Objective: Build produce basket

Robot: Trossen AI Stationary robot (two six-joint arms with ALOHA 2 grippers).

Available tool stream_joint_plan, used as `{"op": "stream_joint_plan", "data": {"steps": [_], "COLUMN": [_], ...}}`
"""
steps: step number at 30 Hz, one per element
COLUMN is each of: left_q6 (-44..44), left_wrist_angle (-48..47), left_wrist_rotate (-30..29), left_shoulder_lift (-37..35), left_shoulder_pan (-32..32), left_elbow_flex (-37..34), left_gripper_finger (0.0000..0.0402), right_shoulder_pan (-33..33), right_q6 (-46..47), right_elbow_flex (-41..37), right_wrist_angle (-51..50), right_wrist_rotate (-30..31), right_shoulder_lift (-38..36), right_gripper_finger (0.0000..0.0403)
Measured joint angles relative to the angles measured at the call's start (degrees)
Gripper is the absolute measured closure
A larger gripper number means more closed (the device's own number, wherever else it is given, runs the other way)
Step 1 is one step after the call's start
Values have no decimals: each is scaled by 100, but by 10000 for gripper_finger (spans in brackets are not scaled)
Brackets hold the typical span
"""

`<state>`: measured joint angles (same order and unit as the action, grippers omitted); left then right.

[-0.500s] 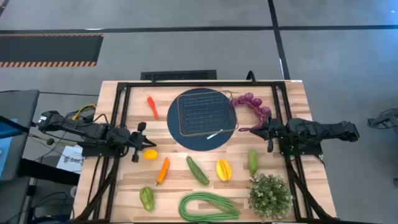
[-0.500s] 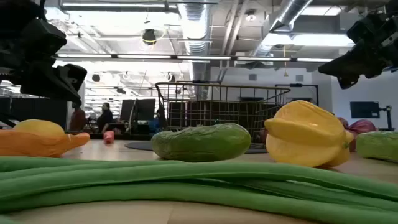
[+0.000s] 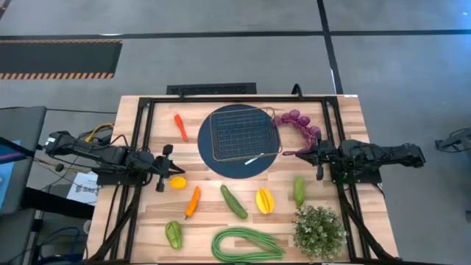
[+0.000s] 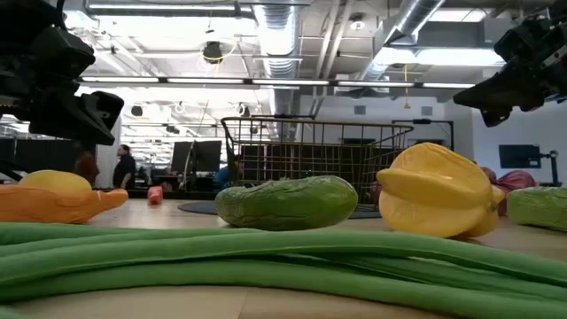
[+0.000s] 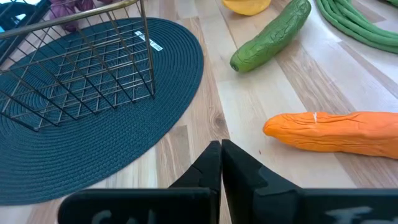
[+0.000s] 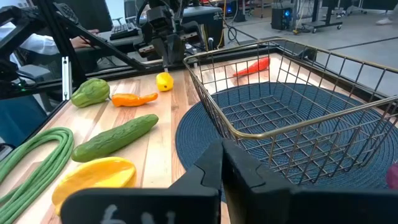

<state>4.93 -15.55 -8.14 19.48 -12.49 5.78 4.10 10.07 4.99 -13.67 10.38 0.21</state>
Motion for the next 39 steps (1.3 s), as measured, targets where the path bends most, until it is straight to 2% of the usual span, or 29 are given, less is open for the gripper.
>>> {"op": "stream_joint_plan", "data": {"steps": [33,39], "left_q6": [6,369], "left_wrist_angle": [0,-4], "left_wrist_rotate": [-2,-160], "left_shoulder_lift": [-1,0], "left_shoulder_pan": [-1,0], "left_elbow_flex": [0,0], "left_gripper_finger": [401,402], "right_shoulder_pan": [2,2], "right_q6": [1,1], "right_elbow_flex": [0,1], "right_wrist_angle": [0,2], "right_wrist_rotate": [1,1], "right_shoulder_lift": [0,-1], "right_gripper_finger": [377,377]}}
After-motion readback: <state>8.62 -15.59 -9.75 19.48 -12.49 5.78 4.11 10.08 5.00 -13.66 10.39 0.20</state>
